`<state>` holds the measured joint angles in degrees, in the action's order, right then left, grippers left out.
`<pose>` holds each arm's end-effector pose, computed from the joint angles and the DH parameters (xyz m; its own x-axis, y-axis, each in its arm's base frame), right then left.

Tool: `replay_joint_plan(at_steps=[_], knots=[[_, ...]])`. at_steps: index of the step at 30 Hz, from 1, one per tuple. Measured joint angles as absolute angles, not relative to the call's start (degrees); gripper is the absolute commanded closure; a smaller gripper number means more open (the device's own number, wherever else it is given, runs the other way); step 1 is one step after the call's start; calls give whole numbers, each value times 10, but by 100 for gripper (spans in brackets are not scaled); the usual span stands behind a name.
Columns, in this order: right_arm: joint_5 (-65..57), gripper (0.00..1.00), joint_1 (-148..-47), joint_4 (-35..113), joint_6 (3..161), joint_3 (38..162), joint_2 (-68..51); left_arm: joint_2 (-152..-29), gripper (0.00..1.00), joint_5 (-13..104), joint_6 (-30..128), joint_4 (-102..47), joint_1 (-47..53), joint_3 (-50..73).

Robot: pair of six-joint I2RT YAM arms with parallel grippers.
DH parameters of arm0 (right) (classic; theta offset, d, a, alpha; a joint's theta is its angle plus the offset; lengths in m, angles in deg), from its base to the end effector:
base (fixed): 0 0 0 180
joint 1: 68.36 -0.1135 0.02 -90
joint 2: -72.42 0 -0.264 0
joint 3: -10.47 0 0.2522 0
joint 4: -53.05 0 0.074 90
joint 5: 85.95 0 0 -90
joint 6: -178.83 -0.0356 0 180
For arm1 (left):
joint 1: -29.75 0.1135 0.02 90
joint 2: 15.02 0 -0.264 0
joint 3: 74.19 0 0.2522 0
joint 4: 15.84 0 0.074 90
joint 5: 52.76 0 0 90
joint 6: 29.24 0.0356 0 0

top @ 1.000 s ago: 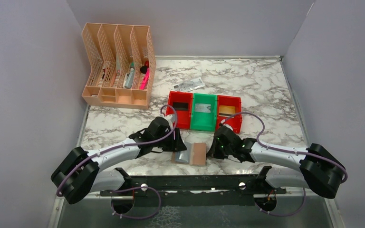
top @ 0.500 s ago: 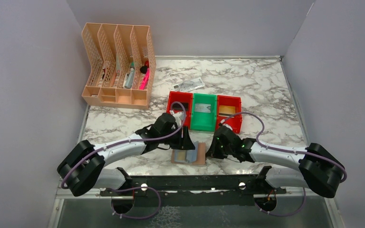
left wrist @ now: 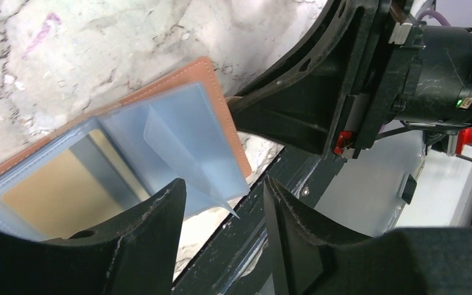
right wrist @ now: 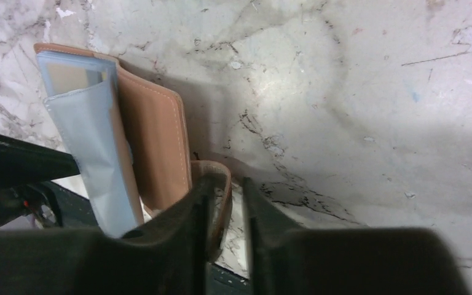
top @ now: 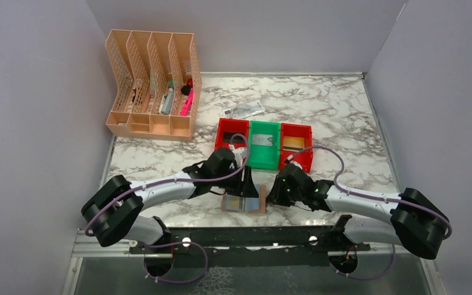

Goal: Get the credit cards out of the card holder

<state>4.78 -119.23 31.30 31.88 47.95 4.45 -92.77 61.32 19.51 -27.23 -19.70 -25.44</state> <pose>0.1300 0.1591 0.1436 -0.9181 0.1995 -0.3424 -0.0021 0.8615 0.5078 0.1617 -0.2113 0.1802 -0.9073 0.1345 -0.3983 0.3957 0.5934 -0.7010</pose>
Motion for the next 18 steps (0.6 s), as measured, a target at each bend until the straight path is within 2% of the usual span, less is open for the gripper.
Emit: replay_joint_plan(at_steps=[5,9,14,18], knots=[[50,44,-1192,296,318,479,75,-948,43,623,197,-258,-207,-240],[61,39,-1192,270,312,479,109,-974,43,628,199,-251,-221,-222],[95,41,-1192,211,288,481,155,-1012,42,630,201,-244,-230,-214],[123,55,-1192,167,268,481,191,-1039,43,630,201,-245,-237,-214]])
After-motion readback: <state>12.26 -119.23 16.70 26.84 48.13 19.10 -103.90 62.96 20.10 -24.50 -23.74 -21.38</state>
